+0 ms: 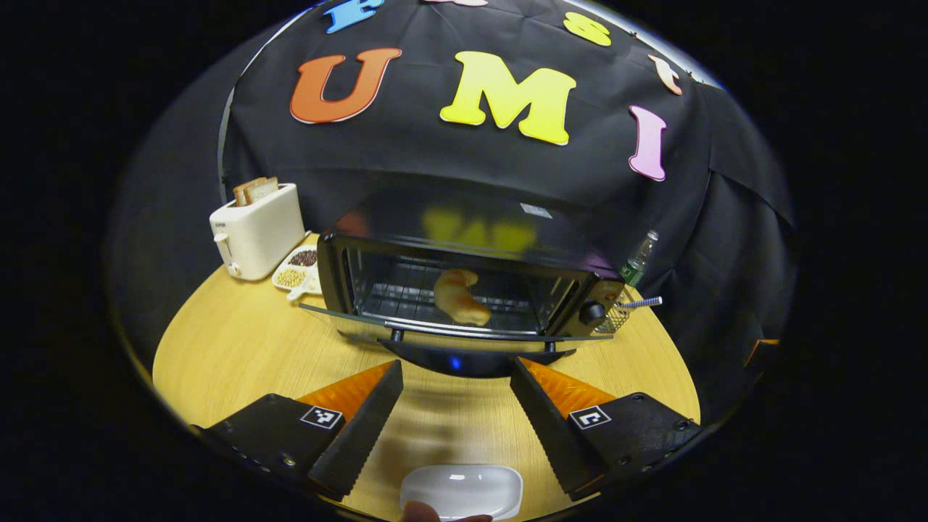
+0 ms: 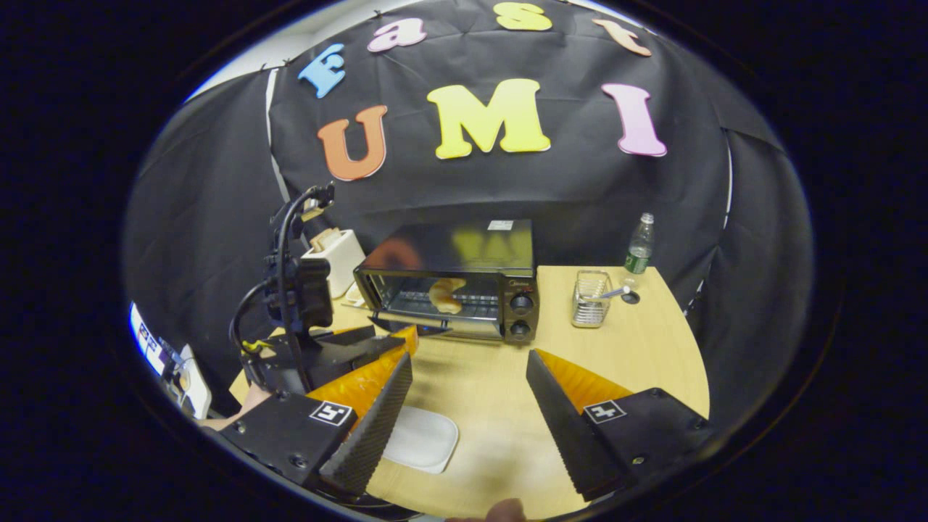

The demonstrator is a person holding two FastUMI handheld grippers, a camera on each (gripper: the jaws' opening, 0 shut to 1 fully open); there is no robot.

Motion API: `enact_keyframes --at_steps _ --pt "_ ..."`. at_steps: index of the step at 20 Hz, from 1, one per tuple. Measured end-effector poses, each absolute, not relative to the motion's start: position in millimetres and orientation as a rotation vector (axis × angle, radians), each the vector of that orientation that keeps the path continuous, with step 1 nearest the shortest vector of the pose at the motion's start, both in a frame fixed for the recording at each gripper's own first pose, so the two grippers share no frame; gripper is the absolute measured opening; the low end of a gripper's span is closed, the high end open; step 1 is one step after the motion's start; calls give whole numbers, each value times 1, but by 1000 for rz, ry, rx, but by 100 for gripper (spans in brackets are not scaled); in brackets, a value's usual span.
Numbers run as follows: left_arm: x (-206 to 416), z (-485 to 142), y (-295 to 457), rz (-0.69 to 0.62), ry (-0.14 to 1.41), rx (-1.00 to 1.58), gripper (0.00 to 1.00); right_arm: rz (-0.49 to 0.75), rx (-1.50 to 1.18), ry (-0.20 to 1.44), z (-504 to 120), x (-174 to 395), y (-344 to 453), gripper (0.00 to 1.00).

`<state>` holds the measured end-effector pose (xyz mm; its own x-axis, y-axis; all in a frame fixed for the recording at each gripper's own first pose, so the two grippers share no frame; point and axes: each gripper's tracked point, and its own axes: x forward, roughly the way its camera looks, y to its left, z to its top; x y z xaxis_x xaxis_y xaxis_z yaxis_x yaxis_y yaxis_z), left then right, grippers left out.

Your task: Open the electric oven with the left hand, put the food in, and close the electric oven.

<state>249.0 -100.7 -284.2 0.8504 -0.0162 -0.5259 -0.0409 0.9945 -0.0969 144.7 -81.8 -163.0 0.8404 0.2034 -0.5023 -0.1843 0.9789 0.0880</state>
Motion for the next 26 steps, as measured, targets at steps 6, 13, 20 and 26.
enact_keyframes --at_steps 6,13,20,26 --pt "288 -272 -92 34 501 -70 94 101 87 475 -155 136 -125 100" --pt "284 -246 -100 24 443 -86 94 78 85 438 -159 149 -140 100" --pt "230 -119 -68 33 187 -88 94 189 2 278 -120 175 -93 100" --pt "124 -35 -36 23 63 -52 94 260 15 219 -90 124 -14 100"
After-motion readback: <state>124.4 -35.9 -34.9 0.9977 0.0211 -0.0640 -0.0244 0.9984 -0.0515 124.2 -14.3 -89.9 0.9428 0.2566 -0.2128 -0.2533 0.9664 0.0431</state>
